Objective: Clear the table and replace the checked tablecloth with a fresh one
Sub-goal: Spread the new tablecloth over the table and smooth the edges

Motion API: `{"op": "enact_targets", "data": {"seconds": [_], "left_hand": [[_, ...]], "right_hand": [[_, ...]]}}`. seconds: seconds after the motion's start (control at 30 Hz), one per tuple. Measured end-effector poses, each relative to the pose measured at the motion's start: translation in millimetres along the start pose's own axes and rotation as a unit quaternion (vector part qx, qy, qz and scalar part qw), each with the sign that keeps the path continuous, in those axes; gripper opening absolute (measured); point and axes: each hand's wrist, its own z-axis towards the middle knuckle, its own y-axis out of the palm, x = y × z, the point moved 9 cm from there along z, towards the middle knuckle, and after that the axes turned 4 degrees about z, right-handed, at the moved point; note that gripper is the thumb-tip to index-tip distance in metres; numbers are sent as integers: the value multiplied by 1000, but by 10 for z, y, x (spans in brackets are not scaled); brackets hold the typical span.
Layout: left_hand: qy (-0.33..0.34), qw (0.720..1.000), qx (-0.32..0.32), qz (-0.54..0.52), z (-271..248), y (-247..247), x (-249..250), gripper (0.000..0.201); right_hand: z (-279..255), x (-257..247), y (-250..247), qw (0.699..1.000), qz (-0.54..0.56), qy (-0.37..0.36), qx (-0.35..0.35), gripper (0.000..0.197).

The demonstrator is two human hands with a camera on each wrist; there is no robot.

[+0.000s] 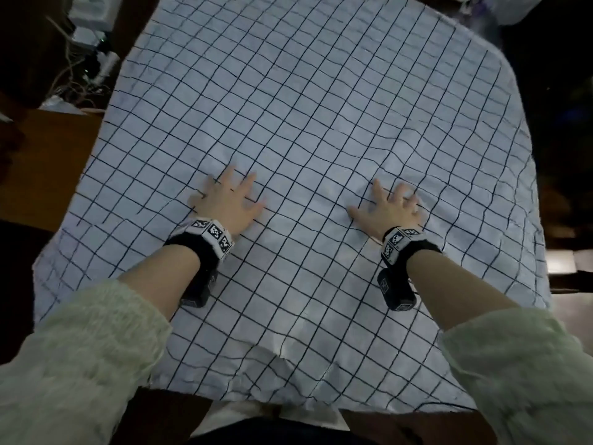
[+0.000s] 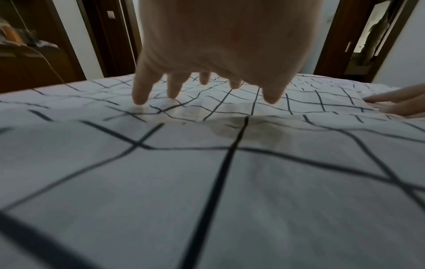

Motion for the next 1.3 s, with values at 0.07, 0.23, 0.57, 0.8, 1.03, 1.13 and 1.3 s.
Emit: {"op": "enact_targets", "data": {"seconds": [0.07, 0.23, 0.57, 0.8, 1.03, 1.13, 1.3], "left_hand": [[17, 999, -46, 9, 86, 109, 26, 74], [5, 998, -64, -23, 387, 39, -70, 81], [-42, 995, -55, -74, 1080, -257, -356, 83], [-40, 998, -26, -43, 1629, -329, -485, 96], [-45, 998, -21, -48, 1555, -435, -466, 106], [-63, 996, -40, -57, 1359, -552, -400, 97], [-107, 991, -60, -51, 1151, -588, -317, 91]], "right_hand": [[89, -86, -33, 1000, 0, -16, -7, 91], [427, -390, -229, 999, -23, -46, 10, 89], [1233, -1129, -634, 995, -19, -98, -9, 92], [1599, -1447, -891, 993, -30, -107, 27, 87], [888, -1204, -718, 985, 31, -122, 115, 62], [525, -687, -567, 994, 56, -58, 74, 66], [-49, 243, -293, 994, 62, 75, 39, 77]]}}
